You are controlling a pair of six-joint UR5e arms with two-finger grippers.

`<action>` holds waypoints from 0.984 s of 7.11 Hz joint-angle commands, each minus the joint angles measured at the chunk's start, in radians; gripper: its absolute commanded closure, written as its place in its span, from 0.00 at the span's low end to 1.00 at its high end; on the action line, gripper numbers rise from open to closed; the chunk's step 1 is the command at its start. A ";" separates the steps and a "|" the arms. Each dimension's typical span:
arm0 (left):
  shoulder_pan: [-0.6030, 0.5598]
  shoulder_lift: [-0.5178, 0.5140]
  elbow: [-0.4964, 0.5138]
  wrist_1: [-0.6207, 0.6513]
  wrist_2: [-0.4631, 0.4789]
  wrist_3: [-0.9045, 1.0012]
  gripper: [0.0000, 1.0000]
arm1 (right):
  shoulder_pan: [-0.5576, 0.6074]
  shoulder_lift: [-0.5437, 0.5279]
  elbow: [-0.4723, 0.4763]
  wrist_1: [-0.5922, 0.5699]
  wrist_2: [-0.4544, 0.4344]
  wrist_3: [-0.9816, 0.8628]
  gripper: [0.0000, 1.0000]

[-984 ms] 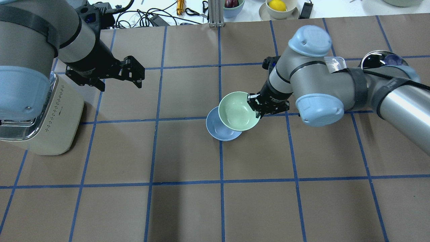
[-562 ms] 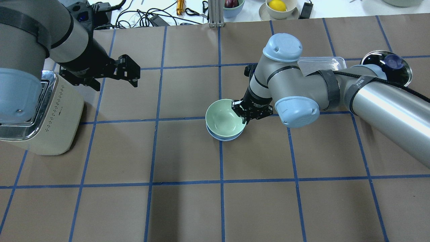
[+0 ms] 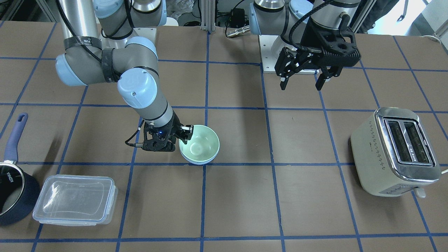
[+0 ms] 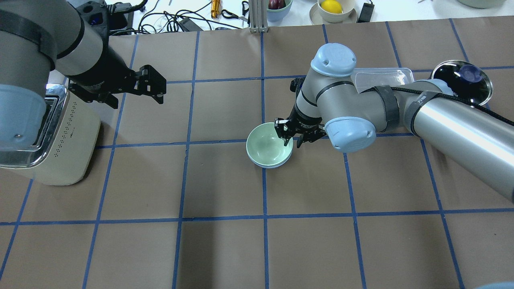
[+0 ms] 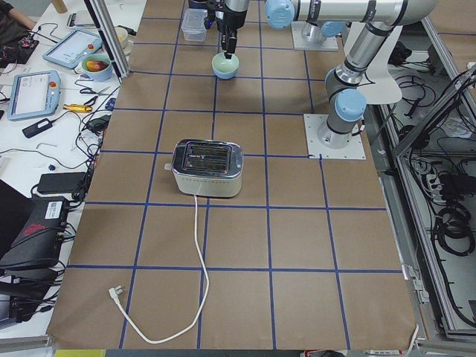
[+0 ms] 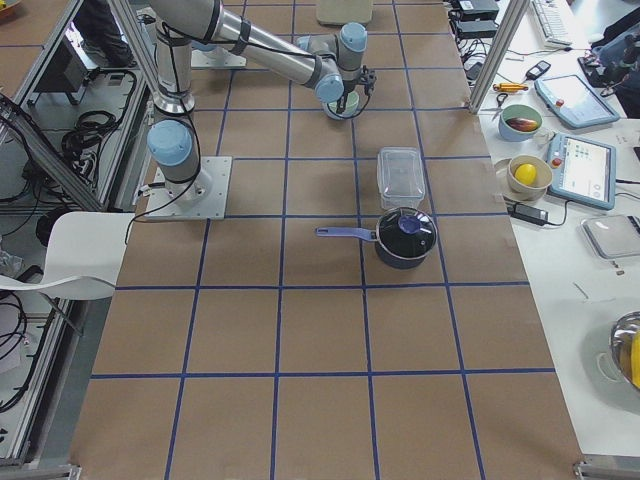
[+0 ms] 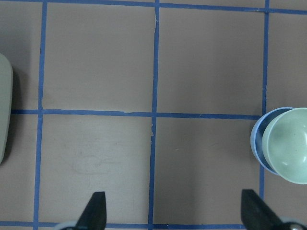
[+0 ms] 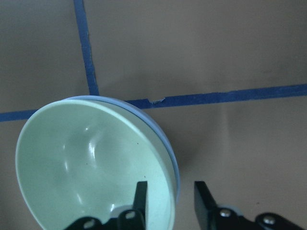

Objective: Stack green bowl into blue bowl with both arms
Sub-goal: 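Open the right gripper and lift it away from the stacked bowls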

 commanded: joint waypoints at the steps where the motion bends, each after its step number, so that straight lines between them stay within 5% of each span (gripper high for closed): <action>1: 0.000 0.003 -0.001 -0.010 0.000 0.000 0.00 | -0.002 -0.033 -0.110 0.095 -0.038 -0.004 0.00; 4: 0.000 0.007 -0.001 -0.016 0.000 0.000 0.00 | -0.011 -0.059 -0.500 0.597 -0.131 -0.013 0.00; 5: 0.000 0.006 -0.001 -0.013 0.000 0.000 0.00 | -0.008 -0.070 -0.560 0.649 -0.134 -0.013 0.00; 7: 0.000 0.007 -0.001 -0.013 0.000 0.000 0.00 | -0.018 -0.145 -0.536 0.680 -0.135 -0.098 0.01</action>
